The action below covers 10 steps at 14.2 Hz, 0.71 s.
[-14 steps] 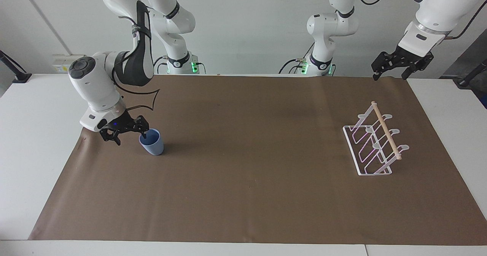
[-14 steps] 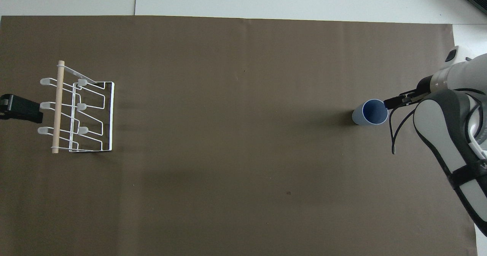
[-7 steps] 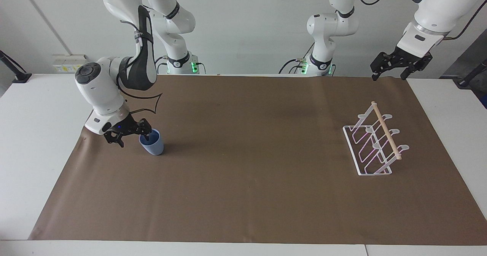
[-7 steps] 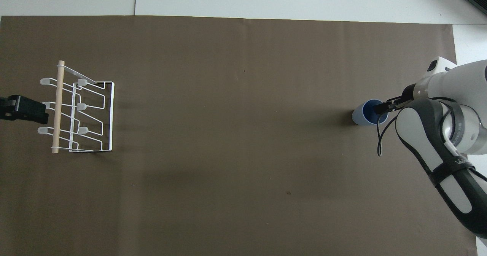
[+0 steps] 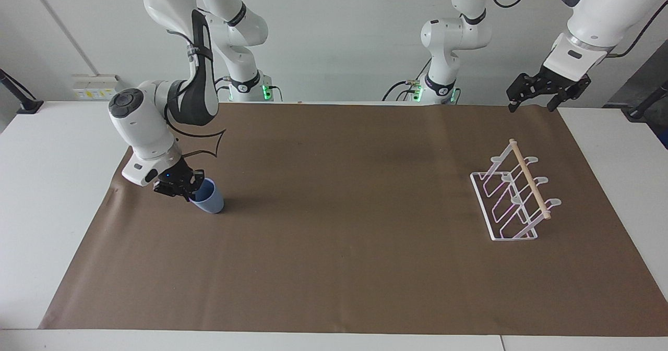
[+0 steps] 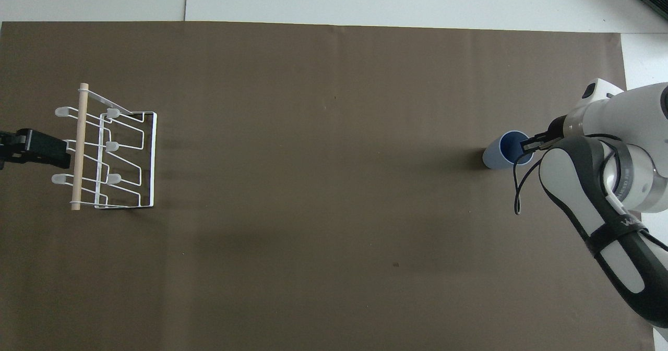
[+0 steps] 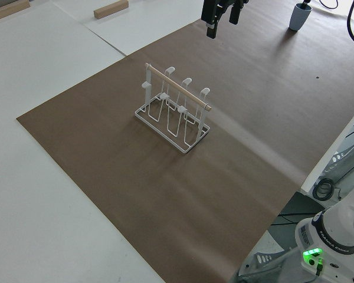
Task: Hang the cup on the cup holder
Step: 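Lift the blue cup with the right gripper while the left gripper approaches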
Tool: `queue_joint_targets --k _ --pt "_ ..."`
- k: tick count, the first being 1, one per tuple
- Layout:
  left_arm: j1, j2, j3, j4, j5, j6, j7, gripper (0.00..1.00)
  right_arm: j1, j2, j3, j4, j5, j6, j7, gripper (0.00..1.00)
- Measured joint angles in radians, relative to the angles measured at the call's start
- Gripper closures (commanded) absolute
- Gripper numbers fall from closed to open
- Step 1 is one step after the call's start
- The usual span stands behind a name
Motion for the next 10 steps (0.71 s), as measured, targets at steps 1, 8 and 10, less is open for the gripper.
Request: queue_joint_targets --k 1,8,10 --pt "0.000 0.007 0.000 0.004 0.000 0.001 0.000 0.00 0.003 -0.002 0.000 0.000 0.000 -0.002 0.000 1.00" --pt "-0.003 0.012 -0.002 0.005 0.000 0.027 0.000 0.00 0.004 -0.023 0.019 0.097 0.072 -0.150 -0.013 1.00" --pt "-0.004 0.012 -0.002 0.003 0.000 0.027 0.000 0.00 0.005 -0.043 0.028 0.120 0.151 -0.179 -0.014 1.00"
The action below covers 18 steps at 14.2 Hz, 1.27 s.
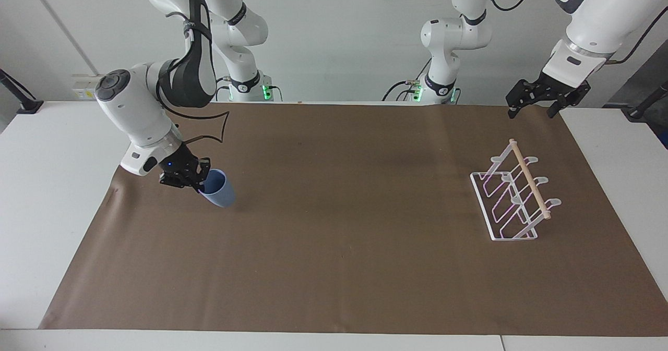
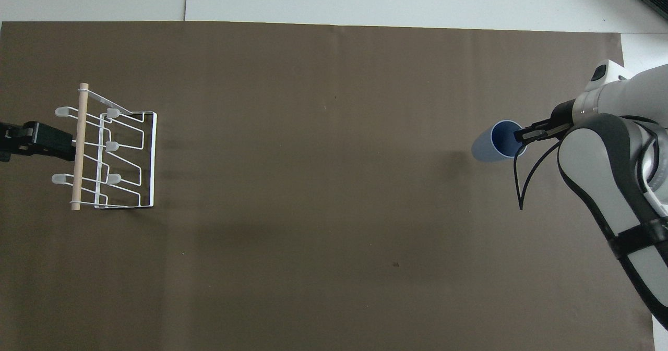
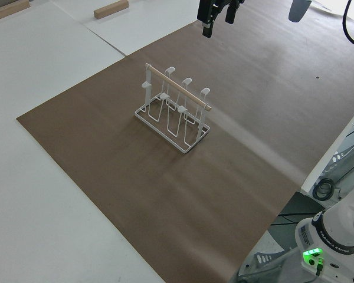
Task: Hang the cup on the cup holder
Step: 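Lift the blue cup with the right gripper while the left gripper approaches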
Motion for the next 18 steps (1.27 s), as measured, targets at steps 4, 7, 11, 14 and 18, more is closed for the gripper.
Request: queue_joint_targets --k 4,7,11,14,18 --pt "-0.001 0.000 0.000 -0.003 -0.001 -0.001 0.000 0.00 0.001 -0.028 0.011 0.007 0.168 -0.026 -0.002 1.00" --pt "-0.002 0.000 -0.001 -0.003 -0.077 0.004 -0.047 0.00 0.000 -0.029 0.011 0.013 0.331 -0.070 -0.002 1.00" --pt "-0.002 0.006 -0.007 -0.002 -0.213 0.008 -0.304 0.00 0.001 -0.033 0.012 0.019 0.524 -0.165 -0.002 1.00" --pt "-0.002 0.042 -0.038 0.024 -0.280 0.034 -0.604 0.00 0.009 -0.034 0.015 0.008 0.632 -0.217 -0.002 1.00" --pt "-0.005 0.093 -0.104 0.063 -0.359 0.107 -1.008 0.00 0.062 -0.034 0.017 -0.049 0.780 -0.221 0.004 1.00"
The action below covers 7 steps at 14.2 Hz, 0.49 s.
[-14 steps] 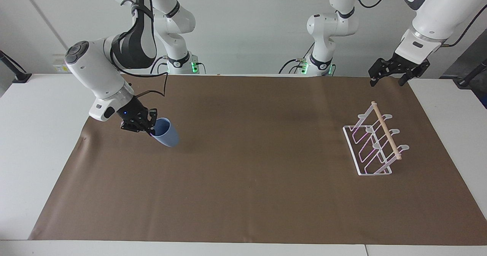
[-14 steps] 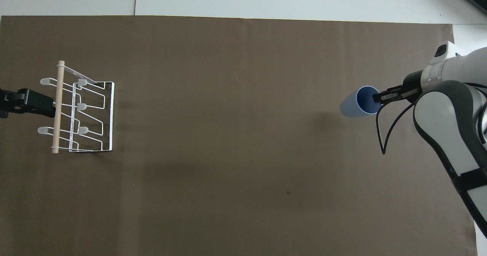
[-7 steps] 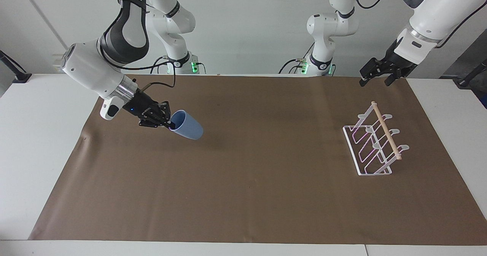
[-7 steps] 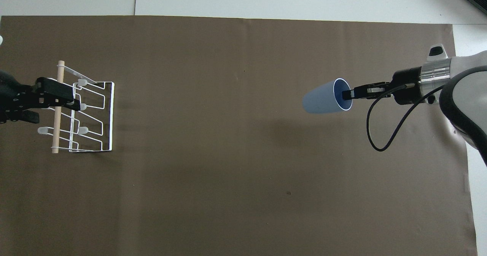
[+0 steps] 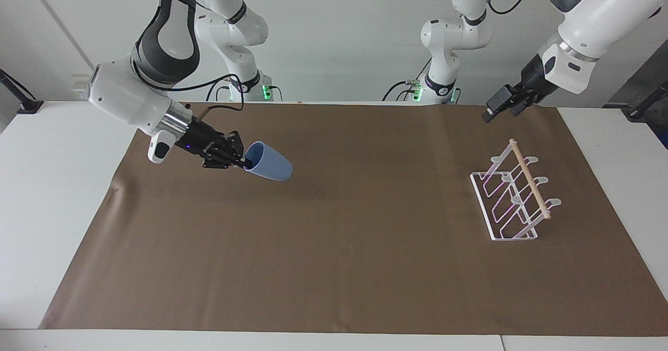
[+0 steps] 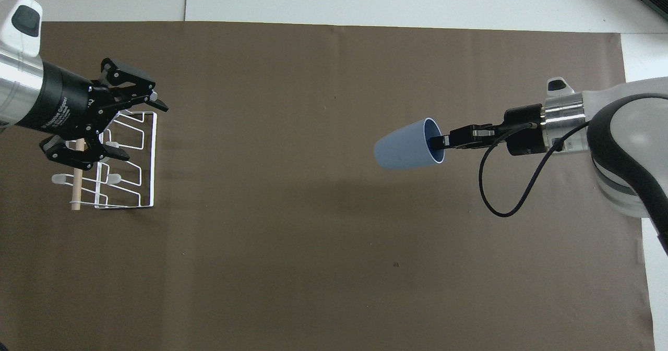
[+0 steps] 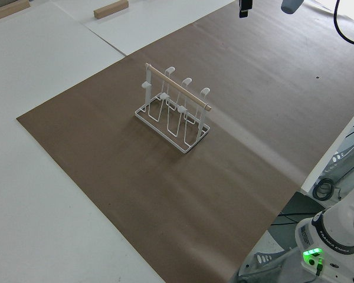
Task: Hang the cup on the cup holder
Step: 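Lift the blue cup with the right gripper while the left gripper approaches, then grasp the cup base with the left gripper from the right gripper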
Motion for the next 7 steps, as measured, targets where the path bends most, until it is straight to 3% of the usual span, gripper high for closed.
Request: queue_joint_targets --k 7 --pt "-0.047 0.071 -0.055 0.003 -0.097 0.102 -0.641 0.00 0.018 0.000 0.001 -0.060 0.310 0.000 0.009 1.00"
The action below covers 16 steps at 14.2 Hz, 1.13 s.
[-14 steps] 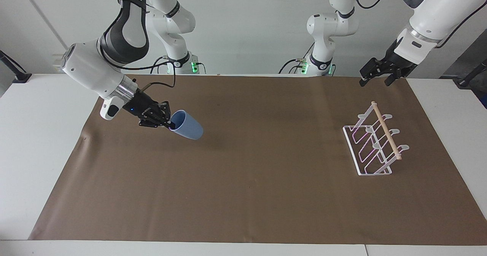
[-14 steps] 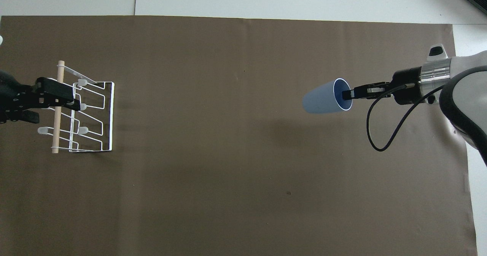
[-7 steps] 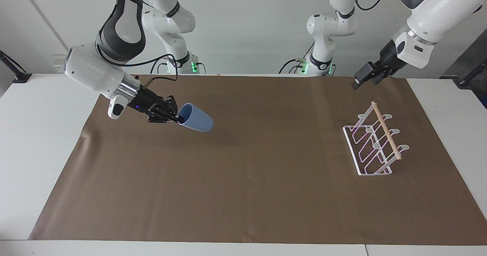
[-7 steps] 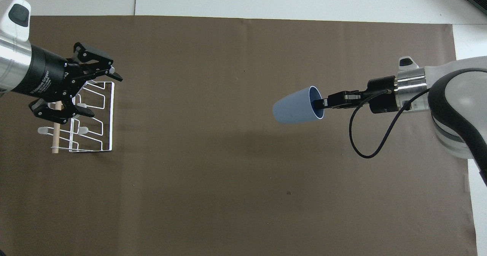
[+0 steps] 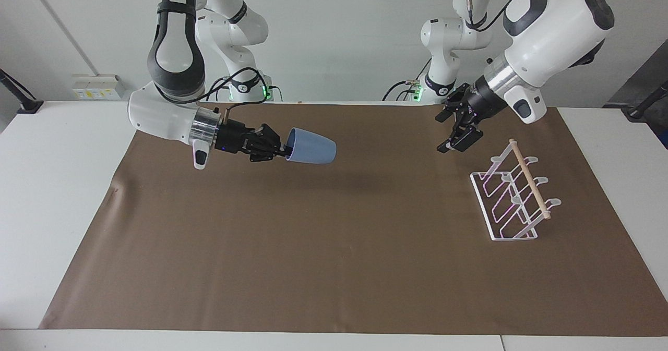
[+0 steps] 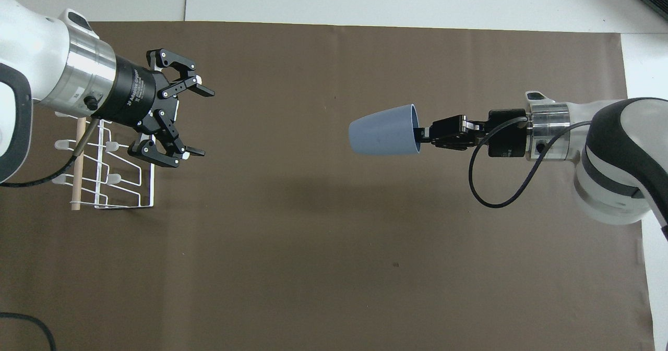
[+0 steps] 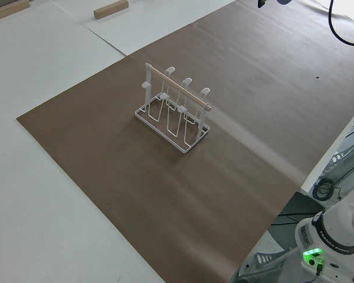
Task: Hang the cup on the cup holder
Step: 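Grasp the cup base with the left gripper from the right gripper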
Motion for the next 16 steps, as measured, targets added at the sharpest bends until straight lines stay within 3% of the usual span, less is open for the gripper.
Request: queue_joint_targets --k 4,10,16 --pt "-0.070 0.034 -0.014 0.000 -0.024 0.105 -0.231 0.00 0.038 -0.005 0.000 -0.011 0.091 0.009 0.030 1.00" --pt "-0.162 0.054 -0.016 -0.002 -0.033 0.140 -0.302 0.00 0.134 -0.009 0.002 -0.025 0.157 0.117 0.042 1.00" --pt "-0.231 0.062 -0.016 -0.032 -0.034 0.232 -0.345 0.00 0.137 -0.010 -0.005 -0.027 0.158 0.123 0.043 1.00"
